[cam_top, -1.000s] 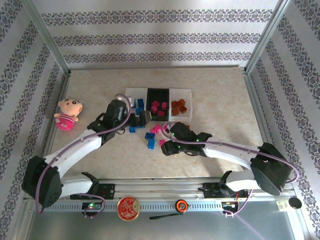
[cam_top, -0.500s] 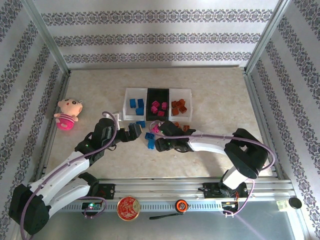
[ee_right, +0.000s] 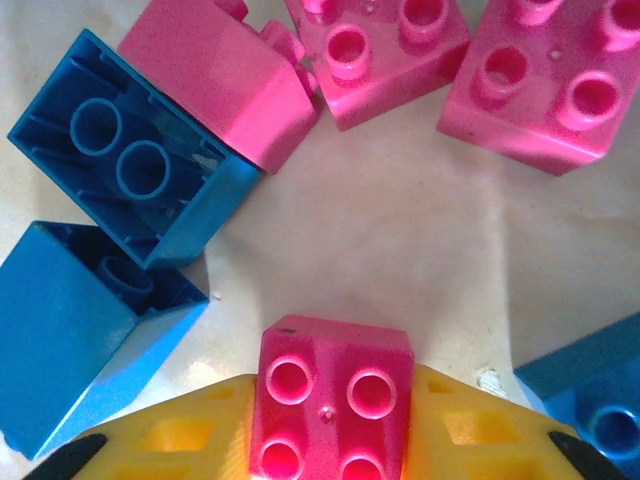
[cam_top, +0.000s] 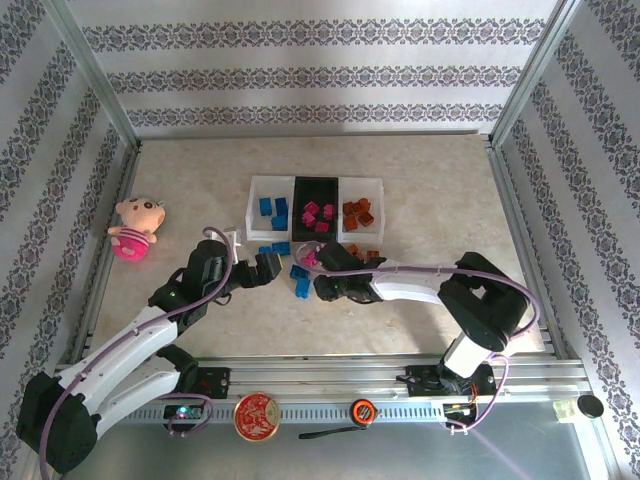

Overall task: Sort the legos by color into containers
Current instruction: Pick up the lego from the center of the table, then place the lego in the container.

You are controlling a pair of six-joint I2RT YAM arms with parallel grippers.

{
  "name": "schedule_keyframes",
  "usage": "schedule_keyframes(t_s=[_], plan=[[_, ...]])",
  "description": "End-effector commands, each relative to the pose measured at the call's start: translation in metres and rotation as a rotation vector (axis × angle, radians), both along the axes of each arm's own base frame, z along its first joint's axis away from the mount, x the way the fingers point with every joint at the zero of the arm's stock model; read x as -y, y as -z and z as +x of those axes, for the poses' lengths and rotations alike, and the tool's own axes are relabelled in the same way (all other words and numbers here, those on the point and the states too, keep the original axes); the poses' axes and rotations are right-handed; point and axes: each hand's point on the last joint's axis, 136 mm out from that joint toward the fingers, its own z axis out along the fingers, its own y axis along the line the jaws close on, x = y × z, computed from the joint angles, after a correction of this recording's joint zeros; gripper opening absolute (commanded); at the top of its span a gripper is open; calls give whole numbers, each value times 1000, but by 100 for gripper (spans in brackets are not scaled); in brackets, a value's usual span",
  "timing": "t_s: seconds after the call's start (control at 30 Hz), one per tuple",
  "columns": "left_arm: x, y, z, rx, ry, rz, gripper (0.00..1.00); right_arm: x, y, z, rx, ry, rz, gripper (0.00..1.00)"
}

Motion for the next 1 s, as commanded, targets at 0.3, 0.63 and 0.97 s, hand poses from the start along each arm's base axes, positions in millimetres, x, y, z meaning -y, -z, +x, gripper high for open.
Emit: schedule_keyframes(t_s=[0.3, 0.63, 0.97], plan=[[-8, 14, -7, -23, -17, 33, 100, -6, -122, 26, 221, -56, 215, 25], [-9, 18, -11, -43, -7, 48, 100, -13, -125, 130, 271, 68, 115, 25], [1, 27, -21, -99, 86, 71, 98, -22, -93, 185, 259, 113, -19, 42]])
